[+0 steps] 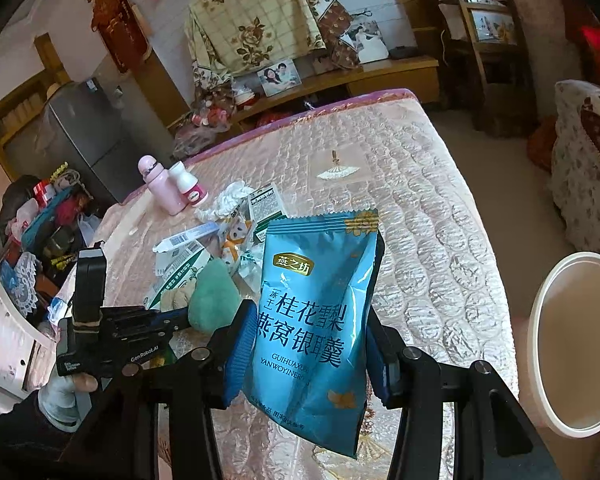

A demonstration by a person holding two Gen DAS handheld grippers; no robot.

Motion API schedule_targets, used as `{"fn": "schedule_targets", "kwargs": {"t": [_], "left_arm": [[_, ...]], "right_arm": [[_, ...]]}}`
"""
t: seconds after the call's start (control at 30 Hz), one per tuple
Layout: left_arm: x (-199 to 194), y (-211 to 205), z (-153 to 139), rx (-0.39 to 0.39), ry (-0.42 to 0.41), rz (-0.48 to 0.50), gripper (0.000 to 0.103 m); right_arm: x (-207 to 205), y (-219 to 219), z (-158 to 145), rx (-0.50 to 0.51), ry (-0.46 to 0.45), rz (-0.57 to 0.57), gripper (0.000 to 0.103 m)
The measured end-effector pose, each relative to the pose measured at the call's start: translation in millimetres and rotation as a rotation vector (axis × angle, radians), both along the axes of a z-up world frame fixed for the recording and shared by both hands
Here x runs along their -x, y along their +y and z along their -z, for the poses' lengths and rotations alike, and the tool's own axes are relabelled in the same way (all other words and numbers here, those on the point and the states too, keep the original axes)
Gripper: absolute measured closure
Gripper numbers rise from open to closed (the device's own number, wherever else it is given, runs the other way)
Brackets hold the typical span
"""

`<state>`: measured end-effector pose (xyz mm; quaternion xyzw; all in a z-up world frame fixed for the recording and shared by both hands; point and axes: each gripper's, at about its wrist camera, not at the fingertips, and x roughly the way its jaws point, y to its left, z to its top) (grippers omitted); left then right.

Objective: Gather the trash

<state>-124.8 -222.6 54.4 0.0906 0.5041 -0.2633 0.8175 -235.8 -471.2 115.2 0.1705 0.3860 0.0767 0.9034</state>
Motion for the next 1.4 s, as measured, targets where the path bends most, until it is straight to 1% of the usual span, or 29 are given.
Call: {"fn": "schedule_targets", "kwargs": {"t": [0.1, 0.17, 0.2, 0.23, 0.27, 0.37, 0.43, 0.53, 0.6, 0.7, 0.77, 0.8, 1.0, 1.03, 1.07, 1.1, 1.13, 1.27, 1.4], "left_arm": [[-3, 4, -2, 0.056, 0.036, 0.003, 0.091], [-4, 8, -4, 0.096, 0.06, 0.012, 0.08], [-4, 11, -5, 0.116, 0.074, 0.016, 0.077], [-4, 13, -6, 0.124, 0.079, 0.016, 0.073], [-3, 16, -8, 0.127, 0.078, 0.014, 0.071], [0, 18, -13, 0.093, 0.055, -0.014, 0.071], [5, 20, -19, 0.086, 0.039, -0.022, 0.071], [14, 23, -28, 0.085, -0.001, -0.007, 0.065], [17, 27, -34, 0.094, -0.018, -0.009, 0.064], [18, 31, -39, 0.064, -0.063, -0.022, 0.062], [15, 31, -35, 0.039, -0.077, -0.042, 0.049], [12, 31, -31, 0.024, -0.075, -0.057, 0.049], [-1, 25, -6, -0.015, -0.035, -0.084, 0.05], [-2, 25, -6, -0.014, -0.037, -0.091, 0.054], [-1, 25, -8, -0.003, -0.045, -0.1, 0.075], [-1, 25, -12, 0.007, -0.05, -0.1, 0.085], [0, 24, -17, 0.01, -0.054, -0.096, 0.088], [9, 17, -43, 0.056, -0.099, -0.05, 0.089], [19, -2, -68, 0.105, -0.121, -0.002, 0.09]], "right_arm": [[0, 1, 0, -0.001, -0.001, 0.001, 0.055], [0, 0, 0, 0.001, 0.0, 0.0, 0.055], [0, 1, 0, 0.001, 0.001, -0.001, 0.055], [-1, 1, 0, 0.001, 0.002, -0.001, 0.055], [-1, 1, -1, 0.001, 0.002, 0.0, 0.055], [-2, 1, 0, -0.005, 0.003, 0.003, 0.055], [-4, 3, 1, -0.006, 0.009, 0.004, 0.055], [-4, 3, 2, -0.008, 0.01, -0.003, 0.055], [-5, 3, 4, -0.01, 0.016, -0.003, 0.054], [-8, 5, 6, -0.019, 0.019, -0.003, 0.054], [-8, 7, 7, -0.022, 0.02, -0.009, 0.054], [-9, 8, 7, -0.021, 0.022, -0.013, 0.054], [-11, 13, 7, -0.02, 0.021, -0.021, 0.054], [-11, 13, 6, -0.017, 0.02, -0.021, 0.054], [-10, 13, 5, -0.011, 0.018, -0.021, 0.054], [-9, 12, 5, -0.007, 0.015, -0.02, 0.054], [-7, 11, 4, -0.002, 0.01, -0.016, 0.054], [-4, 2, 0, -0.001, -0.006, -0.001, 0.054], [2, -11, -3, 0.006, -0.017, 0.031, 0.054]]}}
